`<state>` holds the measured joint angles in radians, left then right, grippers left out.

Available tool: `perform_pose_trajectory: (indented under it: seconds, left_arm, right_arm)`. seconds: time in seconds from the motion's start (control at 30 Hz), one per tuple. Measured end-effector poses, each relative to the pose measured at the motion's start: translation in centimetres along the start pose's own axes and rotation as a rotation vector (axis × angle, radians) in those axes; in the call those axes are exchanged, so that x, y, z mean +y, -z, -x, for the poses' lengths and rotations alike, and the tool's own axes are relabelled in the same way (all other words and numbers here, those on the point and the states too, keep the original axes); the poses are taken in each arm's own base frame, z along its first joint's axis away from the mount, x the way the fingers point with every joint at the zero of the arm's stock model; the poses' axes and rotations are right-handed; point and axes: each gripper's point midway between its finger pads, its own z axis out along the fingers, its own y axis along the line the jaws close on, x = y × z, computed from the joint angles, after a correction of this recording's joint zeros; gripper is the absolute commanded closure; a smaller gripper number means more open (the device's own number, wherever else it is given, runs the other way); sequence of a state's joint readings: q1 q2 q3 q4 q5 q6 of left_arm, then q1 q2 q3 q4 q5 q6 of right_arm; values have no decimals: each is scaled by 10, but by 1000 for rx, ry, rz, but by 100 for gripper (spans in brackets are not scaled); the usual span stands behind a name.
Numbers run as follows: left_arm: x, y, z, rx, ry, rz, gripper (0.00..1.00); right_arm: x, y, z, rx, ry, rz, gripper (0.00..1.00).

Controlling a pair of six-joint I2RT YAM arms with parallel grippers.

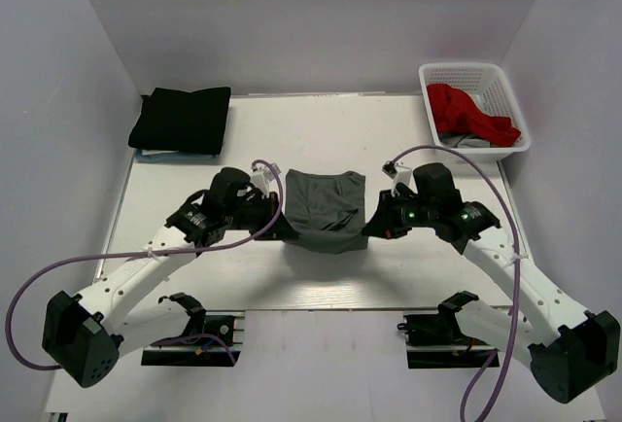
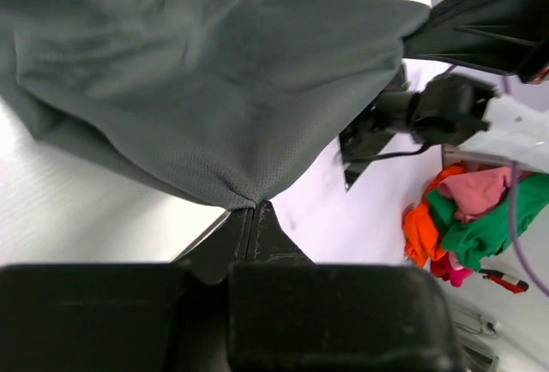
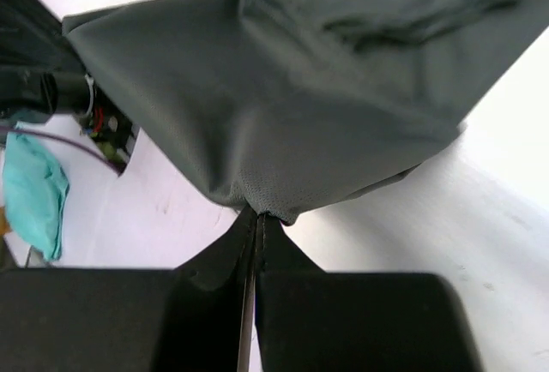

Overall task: Fold and stack the t-shirts
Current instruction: Grab one side of the 2/3 rectangular tshirt with both arms, then fold the long partially folded tshirt into a neat square

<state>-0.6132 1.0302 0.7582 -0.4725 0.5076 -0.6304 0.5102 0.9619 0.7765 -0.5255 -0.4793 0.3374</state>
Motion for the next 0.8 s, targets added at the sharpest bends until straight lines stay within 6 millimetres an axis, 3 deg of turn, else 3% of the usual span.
perform_pose_trajectory:
  seconds: [0.1,0.23,0.57,0.8]
  left_arm:
    - [-11,4,16,-29,-10,4,100]
    - [-11,0,37,-52,-6,50,100]
    - [28,-23,97,-155,41,300,100]
    - [71,-42,124,-189,115,468,100]
  right_arm:
    - [2,7,18,-42,20,-37,100]
    - [-3,9,39,-89,26,-93,100]
    - [-36,-19,68,-102,-46,-172,100]
    - [-64,-42,80,-70,-141,-178,100]
